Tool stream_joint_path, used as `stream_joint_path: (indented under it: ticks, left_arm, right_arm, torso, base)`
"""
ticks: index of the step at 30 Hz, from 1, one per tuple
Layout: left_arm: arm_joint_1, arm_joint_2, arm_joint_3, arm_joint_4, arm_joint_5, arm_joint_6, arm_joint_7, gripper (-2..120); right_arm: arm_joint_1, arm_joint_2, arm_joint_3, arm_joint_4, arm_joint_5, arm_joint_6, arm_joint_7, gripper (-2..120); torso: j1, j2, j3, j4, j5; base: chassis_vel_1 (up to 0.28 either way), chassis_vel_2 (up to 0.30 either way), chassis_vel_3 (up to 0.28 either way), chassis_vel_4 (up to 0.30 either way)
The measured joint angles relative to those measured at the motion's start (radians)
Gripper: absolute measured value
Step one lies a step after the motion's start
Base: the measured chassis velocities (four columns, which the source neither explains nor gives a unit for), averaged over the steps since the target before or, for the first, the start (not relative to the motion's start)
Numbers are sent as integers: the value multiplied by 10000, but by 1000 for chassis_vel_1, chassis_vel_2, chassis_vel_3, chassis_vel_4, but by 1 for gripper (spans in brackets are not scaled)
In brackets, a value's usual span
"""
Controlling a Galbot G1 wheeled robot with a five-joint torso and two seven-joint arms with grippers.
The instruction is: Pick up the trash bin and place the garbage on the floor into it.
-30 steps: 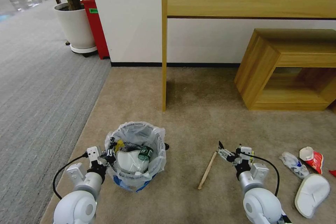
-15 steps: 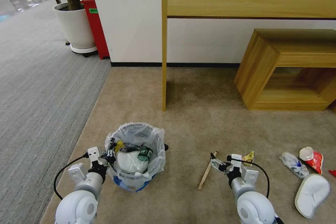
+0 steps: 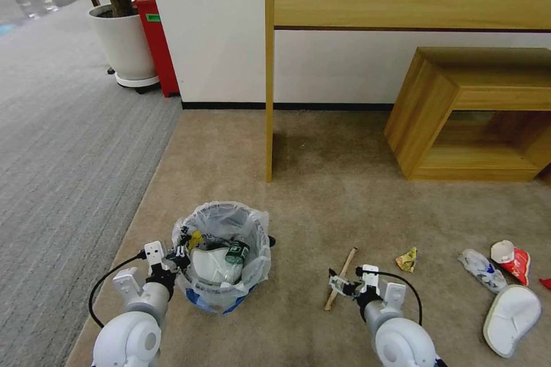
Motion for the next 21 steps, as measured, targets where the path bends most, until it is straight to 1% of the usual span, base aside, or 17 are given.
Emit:
stream_joint_path:
  ticks: [2, 10, 21]
  left_arm:
    - [3, -1, -7, 0, 3, 0, 0, 3]
    - [-38, 14, -13, 0, 1, -2, -2, 3]
    - [-45, 54, -17, -8, -4, -3, -9, 3]
  right_arm:
    - [49, 115, -163, -99, 37, -199, 139, 100]
    - [212, 552, -469, -418, 93, -504, 490, 100]
    - [509, 928, -617, -962, 82, -577, 558, 100]
  torso:
    - [0, 0, 0, 0, 0]
    - [1, 0, 0, 0, -1]
    - [0, 0, 0, 0, -1]
  base:
    - [0, 0, 0, 0]
    - [0, 0, 0, 0]
    - [0, 0, 0, 0]
